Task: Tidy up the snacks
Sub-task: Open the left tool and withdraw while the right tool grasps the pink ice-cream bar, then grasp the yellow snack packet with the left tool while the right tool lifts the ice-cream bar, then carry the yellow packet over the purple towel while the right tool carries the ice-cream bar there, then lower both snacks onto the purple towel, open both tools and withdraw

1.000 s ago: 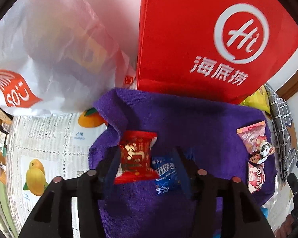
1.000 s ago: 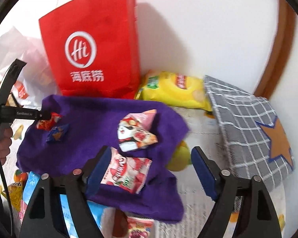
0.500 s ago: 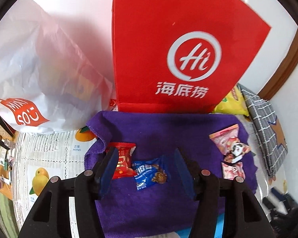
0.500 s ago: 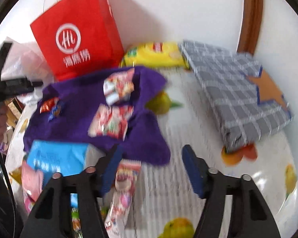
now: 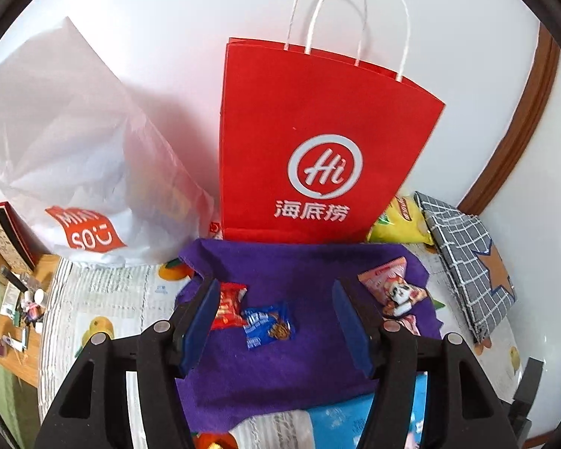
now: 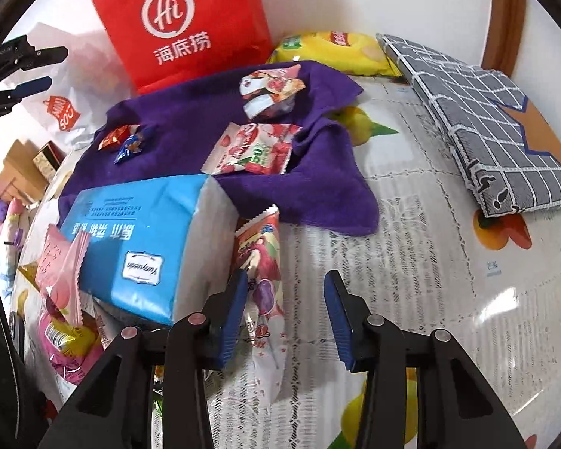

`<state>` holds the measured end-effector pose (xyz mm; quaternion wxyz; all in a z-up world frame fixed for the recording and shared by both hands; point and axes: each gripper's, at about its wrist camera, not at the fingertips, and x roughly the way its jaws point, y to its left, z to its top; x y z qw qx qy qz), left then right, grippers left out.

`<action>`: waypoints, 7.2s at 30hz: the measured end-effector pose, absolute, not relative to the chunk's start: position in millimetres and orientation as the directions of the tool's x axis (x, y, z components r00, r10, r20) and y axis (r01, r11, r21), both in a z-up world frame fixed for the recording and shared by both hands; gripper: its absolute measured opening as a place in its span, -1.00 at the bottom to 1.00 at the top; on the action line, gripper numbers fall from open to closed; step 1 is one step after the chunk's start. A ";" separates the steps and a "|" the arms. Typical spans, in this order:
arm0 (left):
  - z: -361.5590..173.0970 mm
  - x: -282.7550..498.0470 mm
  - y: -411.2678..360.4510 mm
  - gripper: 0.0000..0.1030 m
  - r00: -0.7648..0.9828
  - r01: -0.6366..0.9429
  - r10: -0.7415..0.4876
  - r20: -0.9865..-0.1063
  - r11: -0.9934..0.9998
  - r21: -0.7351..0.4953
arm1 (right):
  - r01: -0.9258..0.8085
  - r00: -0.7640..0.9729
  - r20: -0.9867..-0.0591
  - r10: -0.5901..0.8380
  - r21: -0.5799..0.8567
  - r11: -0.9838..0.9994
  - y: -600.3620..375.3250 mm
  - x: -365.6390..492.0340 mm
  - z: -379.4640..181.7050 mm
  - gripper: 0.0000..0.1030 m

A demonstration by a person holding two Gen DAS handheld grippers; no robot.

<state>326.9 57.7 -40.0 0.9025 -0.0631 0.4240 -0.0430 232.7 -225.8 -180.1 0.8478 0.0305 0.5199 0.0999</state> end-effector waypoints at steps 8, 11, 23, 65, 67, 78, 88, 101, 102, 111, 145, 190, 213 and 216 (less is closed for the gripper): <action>-38.4 290.7 46.8 0.17 0.625 0.041 -0.124 -0.771 0.991 -0.127 | -0.183 0.404 -0.891 0.207 0.143 0.973 -217.4 233.5 -193.8 -0.16; -36.4 273.6 44.2 0.17 0.629 0.046 -0.118 -0.768 0.992 -0.115 | -0.182 0.424 -0.878 0.220 0.156 0.971 -218.8 232.0 -192.9 -0.66; -58.8 223.1 72.5 0.18 0.606 -0.003 -0.079 -0.791 0.995 -0.101 | -0.111 0.489 -0.862 0.129 0.085 0.990 -233.8 206.2 -178.4 -0.65; -164.2 165.2 75.6 -0.27 0.467 -0.022 -0.064 -0.882 0.996 -0.084 | -0.052 0.564 -0.820 0.099 0.085 0.995 -243.7 169.9 -179.3 -0.69; -170.7 163.2 72.9 -0.10 0.453 -0.021 -0.055 -0.890 0.997 -0.072 | -0.057 0.566 -0.818 0.101 0.084 0.995 -242.5 168.1 -175.0 -0.69; -150.9 151.0 78.1 -0.39 0.513 -0.031 -0.069 -0.856 0.995 -0.099 | -0.070 0.611 -0.783 0.114 0.090 0.993 -238.4 158.2 -143.1 -0.69; -97.7 165.9 68.5 -0.40 0.597 0.001 -0.093 -0.797 0.993 -0.115 | -0.124 0.660 -0.735 0.155 0.097 0.988 -216.3 191.9 -97.2 -0.69; -34.6 255.5 53.2 -0.40 0.692 -0.001 -0.090 -0.716 0.992 -0.125 | -0.223 0.712 -0.665 0.225 0.089 0.971 -180.1 269.7 -48.6 -0.69; -31.8 264.8 53.5 -0.40 0.698 -0.010 -0.078 -0.712 0.993 -0.118 | -0.232 0.711 -0.663 0.235 0.093 0.968 -176.5 279.3 -46.1 -0.69; -36.0 309.7 62.5 -0.40 0.700 -0.039 -0.063 -0.712 0.991 -0.126 | -0.299 0.704 -0.644 0.298 0.112 0.948 -154.3 327.3 -49.2 -0.69; -56.9 328.9 59.5 -0.40 0.632 -0.044 -0.057 -0.773 0.993 -0.109 | -0.373 0.422 -0.872 0.249 0.083 0.924 -133.7 379.9 -150.5 -0.68; -138.2 362.0 43.4 -0.01 0.352 -0.064 0.001 -0.936 0.998 -0.023 | -0.309 0.566 -0.771 0.292 0.130 0.942 -158.4 359.7 -83.9 -0.07; -109.7 350.5 34.6 0.15 0.437 -0.038 -0.007 -0.899 0.999 -0.027 | -0.266 0.591 -0.766 0.253 0.111 0.958 -155.8 357.6 -71.9 0.45; -100.5 347.1 34.4 0.22 0.466 -0.034 -0.015 -0.885 0.999 -0.035 | -0.224 0.622 -0.751 0.221 0.099 0.969 -159.2 355.6 -66.7 0.49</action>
